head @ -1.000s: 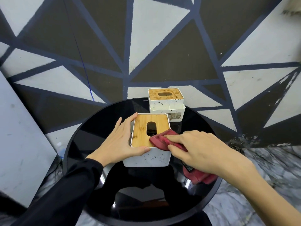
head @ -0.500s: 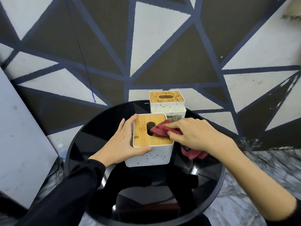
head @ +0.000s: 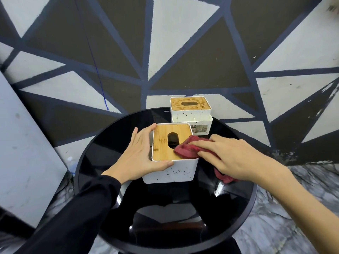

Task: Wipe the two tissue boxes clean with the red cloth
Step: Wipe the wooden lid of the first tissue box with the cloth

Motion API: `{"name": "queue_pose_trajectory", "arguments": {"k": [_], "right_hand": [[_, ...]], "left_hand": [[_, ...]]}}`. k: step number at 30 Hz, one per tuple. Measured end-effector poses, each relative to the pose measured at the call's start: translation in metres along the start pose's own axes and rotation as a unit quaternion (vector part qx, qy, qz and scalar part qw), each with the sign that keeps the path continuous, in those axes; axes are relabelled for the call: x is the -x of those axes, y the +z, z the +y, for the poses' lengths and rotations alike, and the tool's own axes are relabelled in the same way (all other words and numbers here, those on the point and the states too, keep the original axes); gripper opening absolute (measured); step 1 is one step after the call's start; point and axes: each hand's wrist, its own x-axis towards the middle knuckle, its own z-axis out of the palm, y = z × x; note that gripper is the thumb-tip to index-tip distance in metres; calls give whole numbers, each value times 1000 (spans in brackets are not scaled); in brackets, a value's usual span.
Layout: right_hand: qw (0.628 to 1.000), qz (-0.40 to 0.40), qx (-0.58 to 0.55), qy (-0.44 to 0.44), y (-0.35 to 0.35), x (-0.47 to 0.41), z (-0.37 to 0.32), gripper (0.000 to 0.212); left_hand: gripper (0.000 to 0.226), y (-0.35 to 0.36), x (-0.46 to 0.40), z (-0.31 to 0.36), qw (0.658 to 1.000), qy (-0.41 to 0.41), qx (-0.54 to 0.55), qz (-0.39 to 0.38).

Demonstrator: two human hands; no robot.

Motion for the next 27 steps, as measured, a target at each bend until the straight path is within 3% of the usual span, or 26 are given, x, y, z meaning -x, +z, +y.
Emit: {"name": "queue_pose_trajectory", "arguments": {"k": [27], "right_hand": [[997,-17,-54,60,2,-27,5,45]], "left_hand": [[130,-7,2,13,995,-58,47,-71]]}}
